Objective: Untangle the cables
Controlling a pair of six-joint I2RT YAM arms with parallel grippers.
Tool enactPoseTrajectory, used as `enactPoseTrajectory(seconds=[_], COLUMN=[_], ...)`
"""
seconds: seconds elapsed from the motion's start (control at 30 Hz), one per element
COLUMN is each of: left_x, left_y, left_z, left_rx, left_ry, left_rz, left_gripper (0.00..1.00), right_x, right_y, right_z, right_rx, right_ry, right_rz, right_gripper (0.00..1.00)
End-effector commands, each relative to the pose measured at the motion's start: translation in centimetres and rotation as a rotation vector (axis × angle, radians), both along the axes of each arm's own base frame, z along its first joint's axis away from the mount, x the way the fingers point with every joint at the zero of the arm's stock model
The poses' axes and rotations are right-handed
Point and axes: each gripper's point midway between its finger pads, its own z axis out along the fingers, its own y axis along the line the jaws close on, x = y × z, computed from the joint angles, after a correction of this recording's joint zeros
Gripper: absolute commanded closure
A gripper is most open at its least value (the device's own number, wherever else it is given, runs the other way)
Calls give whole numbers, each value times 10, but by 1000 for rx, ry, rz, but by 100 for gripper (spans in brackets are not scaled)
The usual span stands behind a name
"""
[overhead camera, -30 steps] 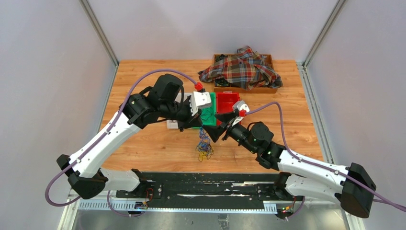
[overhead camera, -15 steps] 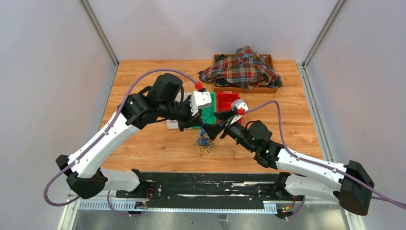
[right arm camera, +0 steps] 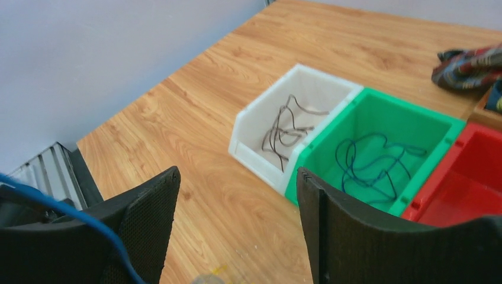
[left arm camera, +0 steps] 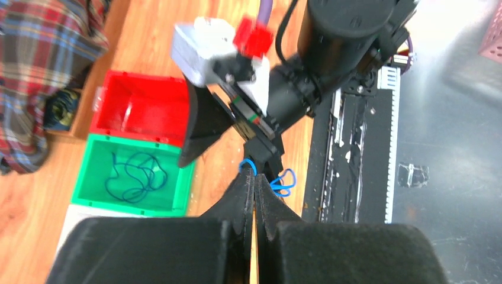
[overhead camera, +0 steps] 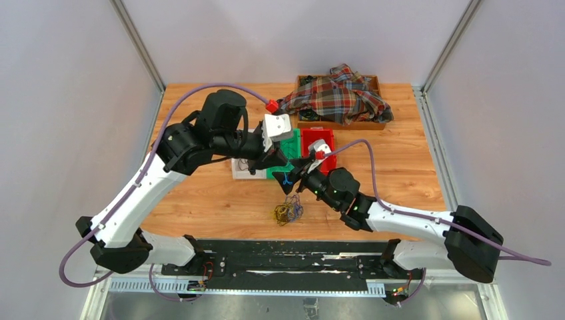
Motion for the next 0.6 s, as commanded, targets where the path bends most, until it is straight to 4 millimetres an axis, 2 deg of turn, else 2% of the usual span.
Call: enactPoseTrajectory(seconds=[0.0,0.1,0.23,0.4,0.57], left_x=[-4,-1,6,18,21], left_y=[-3,-2,1,7,13], left_z=[44,63,84,112,147], left_rx=[-89,-122,-147,-174,-230], left_ry=[-74,-118,-192,-290,-374], left_rz=[-19,-4,19,74,105], left_gripper=[100,99,100,100,100], right_x=[-4,-7,-8,-11,-14], right_y=[-4,-12,-25,-35,-33], right_z=[-31,-65,-93,-119,-132], right_rx=[3,-41,-78,-123,-142], right_ry=[54,99,137,178,201], right_rz=[-33,-55,-94,-119,-99], right_gripper=[29,30,30,31,32])
